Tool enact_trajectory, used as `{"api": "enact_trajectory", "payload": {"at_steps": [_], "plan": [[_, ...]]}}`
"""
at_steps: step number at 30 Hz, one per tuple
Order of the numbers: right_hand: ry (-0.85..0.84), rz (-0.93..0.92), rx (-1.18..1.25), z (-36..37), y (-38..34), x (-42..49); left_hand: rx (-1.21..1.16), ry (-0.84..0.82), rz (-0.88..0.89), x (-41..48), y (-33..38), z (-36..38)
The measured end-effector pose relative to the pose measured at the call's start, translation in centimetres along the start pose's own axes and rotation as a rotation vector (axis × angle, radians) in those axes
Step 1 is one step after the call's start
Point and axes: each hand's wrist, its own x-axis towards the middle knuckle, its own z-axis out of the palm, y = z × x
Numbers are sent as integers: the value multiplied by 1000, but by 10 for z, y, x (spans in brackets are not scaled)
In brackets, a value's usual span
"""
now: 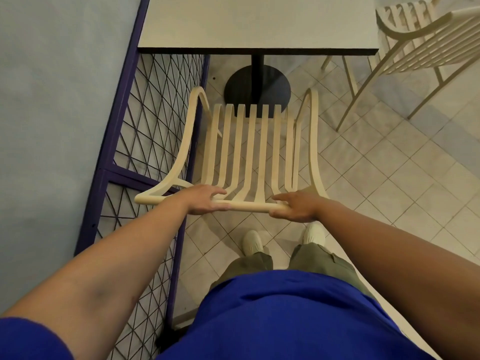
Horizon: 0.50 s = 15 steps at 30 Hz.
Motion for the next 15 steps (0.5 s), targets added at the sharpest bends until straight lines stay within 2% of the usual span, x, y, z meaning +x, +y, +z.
{"api": "enact_trajectory", "payload": {"at_steps": [8,15], "plan": [[89,57,75,2,18,-21,84,-43,43,14,39,2],[237,75,130,0,63,-47,138,-46,120,29,111,7]]}}
